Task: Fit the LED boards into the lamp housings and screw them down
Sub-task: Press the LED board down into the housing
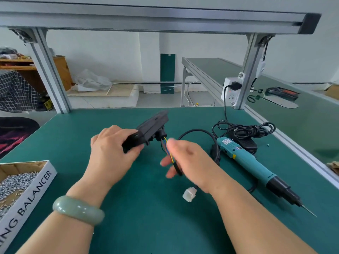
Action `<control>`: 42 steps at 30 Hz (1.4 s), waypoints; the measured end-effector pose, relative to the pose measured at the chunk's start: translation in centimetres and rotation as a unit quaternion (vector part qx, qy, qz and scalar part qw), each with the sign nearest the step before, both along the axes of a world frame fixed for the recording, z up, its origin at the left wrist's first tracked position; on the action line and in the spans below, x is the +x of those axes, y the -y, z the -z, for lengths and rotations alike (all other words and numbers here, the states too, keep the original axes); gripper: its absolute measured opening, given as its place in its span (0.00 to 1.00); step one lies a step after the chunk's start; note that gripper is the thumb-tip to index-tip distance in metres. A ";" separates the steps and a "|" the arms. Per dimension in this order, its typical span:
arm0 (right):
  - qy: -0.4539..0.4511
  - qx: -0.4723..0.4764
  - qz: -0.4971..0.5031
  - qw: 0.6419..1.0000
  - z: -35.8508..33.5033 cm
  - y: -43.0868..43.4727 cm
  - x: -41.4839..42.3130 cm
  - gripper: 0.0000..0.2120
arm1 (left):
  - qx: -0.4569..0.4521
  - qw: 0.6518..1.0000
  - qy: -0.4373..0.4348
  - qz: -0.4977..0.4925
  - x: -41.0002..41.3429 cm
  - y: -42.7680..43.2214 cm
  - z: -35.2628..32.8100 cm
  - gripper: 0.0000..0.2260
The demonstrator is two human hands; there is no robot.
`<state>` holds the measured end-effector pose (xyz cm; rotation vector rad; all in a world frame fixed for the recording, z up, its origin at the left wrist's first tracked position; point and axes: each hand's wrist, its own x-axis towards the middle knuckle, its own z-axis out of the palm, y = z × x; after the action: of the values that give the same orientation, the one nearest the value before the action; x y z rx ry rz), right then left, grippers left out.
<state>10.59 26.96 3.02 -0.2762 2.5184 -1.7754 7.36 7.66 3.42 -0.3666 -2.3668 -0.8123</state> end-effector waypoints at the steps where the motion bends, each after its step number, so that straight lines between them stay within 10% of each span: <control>1: 0.045 -0.087 0.020 0.995 -0.2 0.3 -0.1 0.17 | 0.010 1.000 -0.007 0.022 0.4 -0.2 0.1 0.11; 7: 0.085 -0.320 0.100 0.938 -1.2 1.1 -0.1 0.14 | 0.053 0.989 0.028 0.134 3.0 -2.6 -0.6 0.20; 24: 0.149 -0.511 0.023 0.846 -1.3 0.4 -0.4 0.08 | 0.086 0.983 0.070 0.149 3.4 -3.4 -1.0 0.20; 42: -0.194 -0.121 0.138 0.964 -1.8 0.5 0.7 0.11 | 0.089 0.975 0.134 0.156 3.1 -1.3 -1.3 0.07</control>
<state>11.28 26.45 4.84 -0.3255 2.7003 -2.3496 10.49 8.95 4.68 -0.5960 -2.4906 -1.2816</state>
